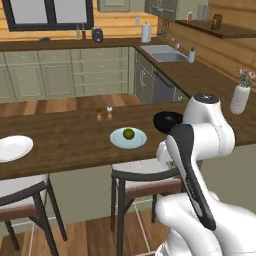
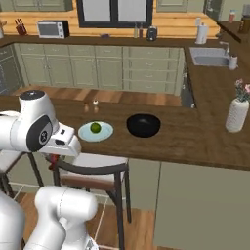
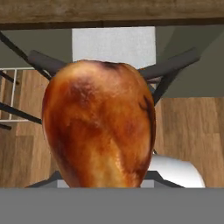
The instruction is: Pick the chicken drumstick and lime from their plates and place them in the bowl. Then put the bowl in the fridge.
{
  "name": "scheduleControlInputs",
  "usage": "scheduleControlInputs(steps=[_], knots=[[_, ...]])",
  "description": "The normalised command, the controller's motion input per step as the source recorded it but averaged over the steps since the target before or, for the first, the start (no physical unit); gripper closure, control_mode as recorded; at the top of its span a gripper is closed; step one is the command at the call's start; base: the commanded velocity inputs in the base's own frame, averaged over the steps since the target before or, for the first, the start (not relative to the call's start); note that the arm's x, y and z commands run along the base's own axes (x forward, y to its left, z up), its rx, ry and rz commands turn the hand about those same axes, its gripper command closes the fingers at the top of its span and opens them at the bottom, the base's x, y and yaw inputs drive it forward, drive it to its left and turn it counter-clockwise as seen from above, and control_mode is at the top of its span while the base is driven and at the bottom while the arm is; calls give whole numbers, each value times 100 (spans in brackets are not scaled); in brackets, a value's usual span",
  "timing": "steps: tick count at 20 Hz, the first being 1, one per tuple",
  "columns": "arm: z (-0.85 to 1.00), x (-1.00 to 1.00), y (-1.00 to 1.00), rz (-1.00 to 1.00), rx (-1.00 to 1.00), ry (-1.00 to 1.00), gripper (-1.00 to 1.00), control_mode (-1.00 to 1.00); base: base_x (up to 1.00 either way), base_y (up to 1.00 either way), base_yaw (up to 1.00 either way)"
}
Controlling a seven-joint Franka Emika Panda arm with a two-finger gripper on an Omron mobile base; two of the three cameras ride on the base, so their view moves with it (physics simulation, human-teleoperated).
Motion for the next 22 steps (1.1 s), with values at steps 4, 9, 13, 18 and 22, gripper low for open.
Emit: scheduleControlInputs(steps=[4, 9, 13, 18, 22], knots=[[0, 0, 0, 0, 0, 0, 100, 100, 9, -100, -4], [0, 0, 0, 0, 0, 0, 100, 100, 30, -94, 0], [0, 0, 0, 0, 0, 0, 100, 100, 88, -56, 0], [0, 0, 0, 0, 0, 0, 100, 100, 86, -17, -1], [0, 0, 0, 0, 0, 0, 100, 100, 12, 4, -7]])
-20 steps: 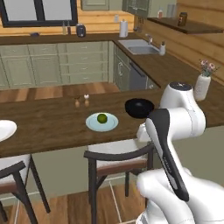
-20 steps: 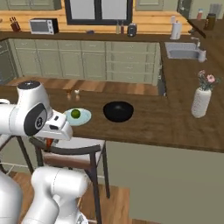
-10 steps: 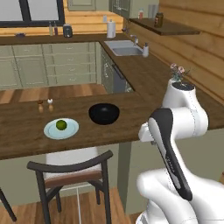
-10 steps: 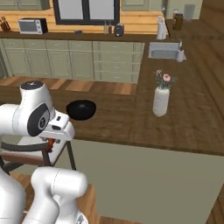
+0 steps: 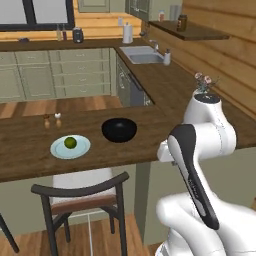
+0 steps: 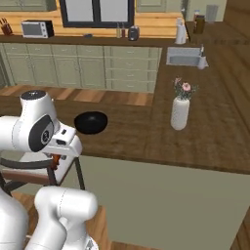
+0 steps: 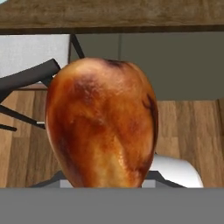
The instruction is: Pick the chicken drumstick and lime from their plates and place them in the bowl. Then put the bowl in the fridge.
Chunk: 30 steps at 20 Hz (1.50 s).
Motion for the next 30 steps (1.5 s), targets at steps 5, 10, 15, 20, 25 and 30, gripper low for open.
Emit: scheduleControlInputs(steps=[5, 10, 15, 20, 25, 30], knots=[[0, 0, 0, 0, 0, 0, 100, 100, -21, 91, -10], [0, 0, 0, 0, 0, 0, 100, 100, 0, 61, -5], [0, 0, 0, 0, 0, 0, 100, 100, 73, 0, 0], [0, 0, 0, 0, 0, 0, 100, 100, 80, 0, 1], [0, 0, 0, 0, 0, 0, 100, 100, 17, 0, 0], [7, 39, -3, 0, 0, 3, 100, -100, 0, 0, 0]])
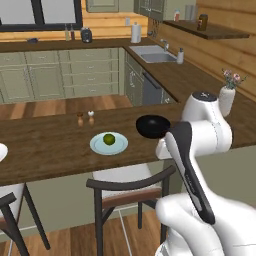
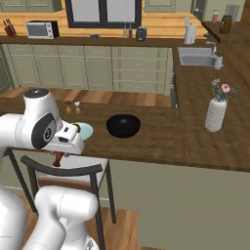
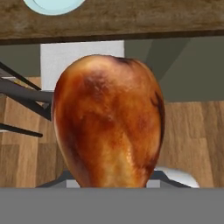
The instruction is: Pick the chicken drumstick and lime from their plates and place them in the bowl. Then put the bowl in the fridge.
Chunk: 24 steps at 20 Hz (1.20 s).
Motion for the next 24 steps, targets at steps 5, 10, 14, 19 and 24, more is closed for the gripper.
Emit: scheduleControlInputs(steps=[5, 10, 14, 19, 24], knots=[[30, 100, -6, 0, 0, 1, 100, -100, 0, 0, 0], [17, 100, -39, -2, 0, 0, 100, -100, 0, 0, 0], [-3, 100, -38, -4, 0, 4, 100, -100, 0, 0, 0], [0, 100, -29, 0, 0, 6, 100, -100, 0, 0, 0], [-3, 100, -13, -2, 0, 3, 100, -100, 0, 0, 0]])
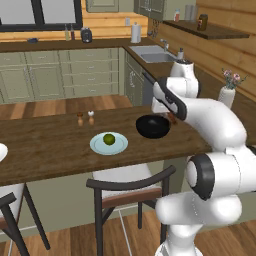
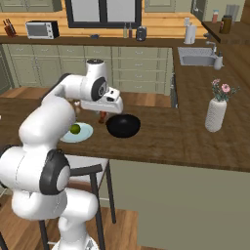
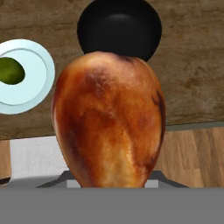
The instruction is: Pick the chicken drumstick and lime from their plates and place them in the bowl. Then put the bowl in the fridge.
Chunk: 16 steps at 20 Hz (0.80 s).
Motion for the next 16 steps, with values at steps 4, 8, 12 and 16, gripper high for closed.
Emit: scheduleControlInputs(steps=[4, 8, 12, 16], knots=[[-29, 100, 0, -6, 0, 0, 100, -100, 0, 0, 0], [-32, 100, -7, -9, 0, 12, 100, -100, 0, 0, 0], [-32, 100, -16, -9, 0, 28, 100, -100, 0, 0, 0], [-61, 89, -21, -4, 2, 15, 100, -100, 0, 0, 0]])
